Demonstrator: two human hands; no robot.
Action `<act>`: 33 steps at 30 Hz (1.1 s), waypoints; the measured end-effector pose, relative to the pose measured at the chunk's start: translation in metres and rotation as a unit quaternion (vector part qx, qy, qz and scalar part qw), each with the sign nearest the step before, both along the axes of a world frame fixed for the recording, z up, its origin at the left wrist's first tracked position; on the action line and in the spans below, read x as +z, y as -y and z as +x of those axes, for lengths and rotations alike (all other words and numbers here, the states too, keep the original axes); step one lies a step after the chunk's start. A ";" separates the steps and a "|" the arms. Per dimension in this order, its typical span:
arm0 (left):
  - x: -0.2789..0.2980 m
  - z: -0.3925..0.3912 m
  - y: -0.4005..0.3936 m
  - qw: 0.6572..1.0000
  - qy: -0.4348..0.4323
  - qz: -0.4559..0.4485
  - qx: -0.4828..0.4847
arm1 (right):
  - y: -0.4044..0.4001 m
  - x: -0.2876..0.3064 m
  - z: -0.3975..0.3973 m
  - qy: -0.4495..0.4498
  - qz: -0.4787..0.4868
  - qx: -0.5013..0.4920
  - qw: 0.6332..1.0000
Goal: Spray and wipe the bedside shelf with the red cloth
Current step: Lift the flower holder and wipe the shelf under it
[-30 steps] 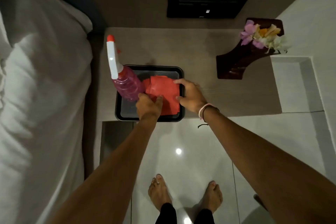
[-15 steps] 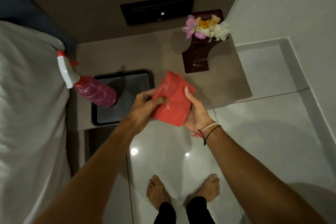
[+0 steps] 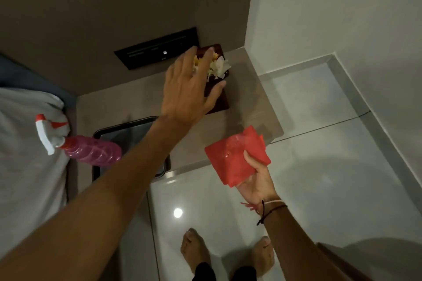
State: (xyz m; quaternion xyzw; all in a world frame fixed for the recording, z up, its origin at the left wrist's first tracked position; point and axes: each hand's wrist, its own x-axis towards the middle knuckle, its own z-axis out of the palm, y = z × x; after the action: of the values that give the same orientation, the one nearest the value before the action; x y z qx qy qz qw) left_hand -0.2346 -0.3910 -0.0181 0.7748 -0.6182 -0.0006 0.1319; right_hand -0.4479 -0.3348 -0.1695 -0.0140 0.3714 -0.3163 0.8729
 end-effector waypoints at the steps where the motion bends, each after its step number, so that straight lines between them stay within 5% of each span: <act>1: -0.006 0.001 0.013 0.999 0.027 0.032 -0.019 | -0.002 -0.001 -0.001 0.005 -0.003 -0.003 1.000; 6: -0.044 0.020 0.053 0.981 0.127 0.118 -0.085 | -0.007 -0.010 -0.007 0.021 0.018 0.006 1.000; 13: -0.058 0.042 0.066 0.977 0.138 0.119 -0.110 | -0.005 -0.019 -0.001 -0.060 -0.006 0.052 0.997; 26: -0.047 0.056 0.015 0.970 0.128 0.128 -0.165 | -0.026 0.016 0.068 -0.135 -0.030 -0.075 0.988; 30: -0.041 0.074 0.045 0.972 0.059 0.158 -0.161 | -0.014 0.023 0.098 -0.310 -0.057 -0.125 0.941; 33: -0.038 0.085 0.064 0.969 0.016 0.186 -0.161 | -0.001 0.035 0.123 -0.417 -0.249 -0.152 0.861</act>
State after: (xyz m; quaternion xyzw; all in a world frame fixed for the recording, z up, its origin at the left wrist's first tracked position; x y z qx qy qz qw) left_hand -0.1499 -0.4547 -0.0557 0.6757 -0.7261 -0.1245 -0.0264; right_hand -0.3250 -0.3338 -0.1348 -0.3049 0.6072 -0.4919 0.5445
